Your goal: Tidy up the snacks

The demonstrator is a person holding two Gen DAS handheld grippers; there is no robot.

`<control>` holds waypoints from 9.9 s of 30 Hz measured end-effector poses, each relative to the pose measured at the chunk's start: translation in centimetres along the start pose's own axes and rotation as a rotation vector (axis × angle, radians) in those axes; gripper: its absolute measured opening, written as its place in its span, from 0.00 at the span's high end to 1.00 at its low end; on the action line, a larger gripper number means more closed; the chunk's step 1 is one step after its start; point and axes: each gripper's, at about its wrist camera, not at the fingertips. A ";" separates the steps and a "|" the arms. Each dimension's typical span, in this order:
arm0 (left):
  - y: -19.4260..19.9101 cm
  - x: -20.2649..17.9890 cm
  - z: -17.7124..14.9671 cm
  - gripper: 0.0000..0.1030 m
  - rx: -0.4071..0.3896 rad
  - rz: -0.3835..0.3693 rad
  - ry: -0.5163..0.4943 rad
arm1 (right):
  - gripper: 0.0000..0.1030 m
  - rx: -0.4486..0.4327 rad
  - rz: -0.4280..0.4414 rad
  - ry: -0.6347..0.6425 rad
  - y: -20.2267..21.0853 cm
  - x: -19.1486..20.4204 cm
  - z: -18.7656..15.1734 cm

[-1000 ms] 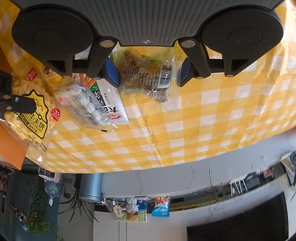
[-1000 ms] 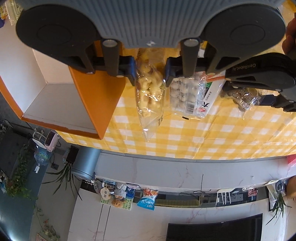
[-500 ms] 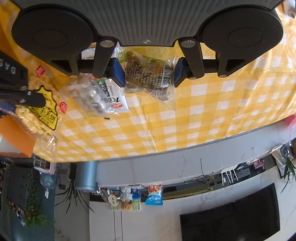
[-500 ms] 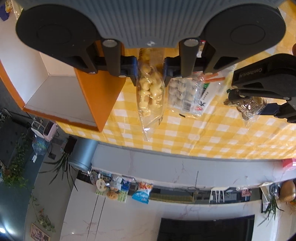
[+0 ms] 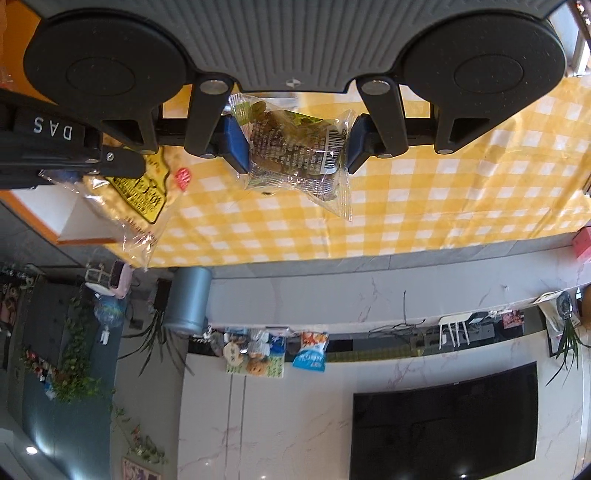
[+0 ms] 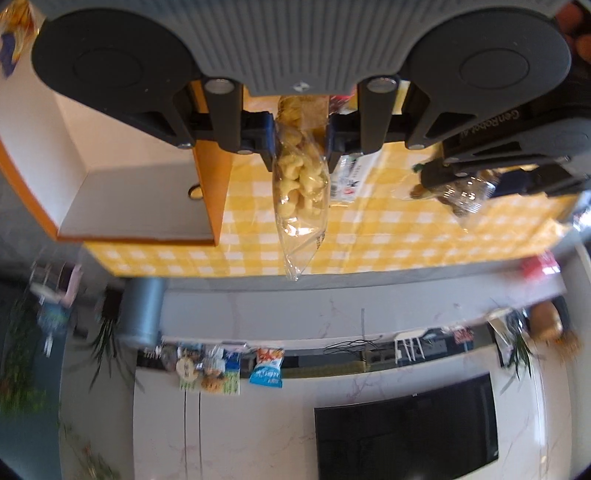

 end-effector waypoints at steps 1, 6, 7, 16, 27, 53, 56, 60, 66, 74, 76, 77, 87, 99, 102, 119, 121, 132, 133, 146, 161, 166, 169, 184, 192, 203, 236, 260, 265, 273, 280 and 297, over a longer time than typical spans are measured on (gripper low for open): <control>0.5 -0.3 0.0 0.39 -0.004 -0.007 -0.002 | 0.78 0.002 0.026 -0.018 0.7 -0.4 -0.1; 2.8 -2.4 0.2 0.39 -0.033 -0.050 -0.022 | 0.78 -0.009 0.152 -0.112 4.1 -2.9 -0.4; 3.2 -2.9 0.3 0.39 -0.039 -0.057 -0.030 | 0.78 -0.016 0.173 -0.131 4.9 -3.6 -0.5; 4.1 -8.7 1.5 0.39 -0.057 -0.135 -0.181 | 0.78 -0.101 0.196 -0.258 10.2 -9.7 -2.2; 0.0 -15.2 3.7 0.39 0.038 -0.220 -0.400 | 0.78 -0.151 0.054 -0.352 12.8 -18.9 -2.6; -10.1 -21.2 1.5 0.39 0.316 -0.209 -0.744 | 0.77 0.260 -0.020 -0.234 -0.5 -21.9 -0.9; -10.0 -21.5 1.4 0.39 0.324 -0.211 -0.745 | 0.76 0.287 -0.038 -0.222 -0.8 -21.7 -0.8; -10.0 -21.5 1.5 0.39 0.332 -0.221 -0.732 | 0.74 0.266 -0.072 -0.194 -0.1 -21.1 -0.9; -10.0 -21.5 1.7 0.39 0.354 -0.219 -0.740 | 0.55 0.180 -0.154 -0.137 2.1 -20.2 -1.0; -10.2 -22.3 1.4 0.38 0.455 -0.179 -0.916 | 0.54 0.099 -0.178 -0.168 4.0 -21.2 -0.5; -10.1 -22.5 1.0 0.37 0.488 -0.174 -0.986 | 0.54 0.109 -0.171 -0.182 3.9 -21.3 -0.6; -10.1 -22.6 0.7 0.36 0.502 -0.169 -1.018 | 0.54 0.112 -0.169 -0.184 3.9 -21.3 -0.7; -10.6 -22.9 -0.9 0.28 0.576 -0.179 -1.160 | 0.52 0.127 -0.143 -0.198 4.0 -20.8 -1.4; -7.0 -22.3 0.1 0.27 0.494 -0.201 -1.094 | 0.49 0.125 -0.133 -0.207 5.2 -20.2 -1.8; -5.0 -21.5 0.4 0.27 0.431 -0.213 -1.040 | 0.46 0.119 -0.132 -0.201 5.9 -19.6 -1.9; 5.0 -12.9 -0.1 0.27 0.056 -0.242 -0.454 | 0.39 -0.088 -0.098 -0.164 11.1 -12.3 -4.2; 5.6 -11.8 -0.4 0.27 0.023 -0.227 -0.382 | 0.38 -0.105 -0.084 -0.173 11.4 -11.5 -4.6; 6.5 -5.5 -2.2 0.21 -0.066 -0.180 -0.065 | 0.29 -0.118 -0.030 -0.091 10.9 -5.6 -6.3; 6.3 -5.1 -2.3 0.21 -0.067 -0.177 -0.048 | 0.29 -0.116 -0.023 -0.075 10.7 -5.0 -6.5; 4.6 0.5 -4.9 0.20 -0.035 -0.172 0.116 | 0.29 -0.031 -0.001 0.023 6.5 -0.8 -7.5; 0.1 4.1 -6.0 0.24 0.092 -0.192 0.207 | 0.40 0.036 -0.035 0.084 -0.3 1.7 -5.3; -2.0 4.4 -6.0 0.24 0.142 -0.210 0.225 | 0.50 0.075 -0.050 0.079 -2.8 1.5 -4.5; -3.1 4.5 -5.7 0.24 0.164 -0.215 0.214 | 0.56 0.102 -0.053 0.069 -4.2 1.1 -4.2; -6.9 4.9 -4.1 0.34 0.244 -0.201 0.181 | 0.67 0.180 0.013 0.035 -8.9 1.3 -2.1; -6.3 4.9 -4.0 0.36 0.249 -0.188 0.215 | 0.67 0.209 0.050 0.017 -9.8 1.2 -2.6; -5.3 3.1 -4.4 0.34 0.267 -0.218 0.254 | 0.71 0.221 0.062 0.013 -8.8 0.1 -4.0; -7.3 -3.9 -5.3 0.49 0.335 0.006 0.026 | 0.71 0.225 0.010 0.149 -7.3 0.7 -7.1; -3.9 1.0 -6.1 0.75 0.281 -0.198 0.255 | 0.71 0.279 0.127 0.066 -6.3 0.0 -6.0; -1.6 1.0 -5.4 0.75 0.236 -0.208 0.270 | 0.71 0.231 0.158 0.065 -3.9 0.1 -5.2; 3.0 -0.7 -3.8 0.75 0.147 -0.261 0.246 | 0.71 0.169 0.276 0.009 1.3 -1.2 -4.2; 6.3 -3.3 -2.3 0.75 0.076 -0.294 0.184 | 0.71 0.076 0.296 -0.039 5.9 -3.9 -4.0; 4.8 -13.0 4.0 0.75 0.104 -0.395 -0.125 | 0.71 -0.028 0.197 -0.133 11.1 -14.3 -2.4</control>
Point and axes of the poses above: each gripper's, at about its wrist camera, not at the fingertips, and y roughly against the way its jaws point, x to its left, z to its top, and after that the axes turned 12 degrees about x, right-handed
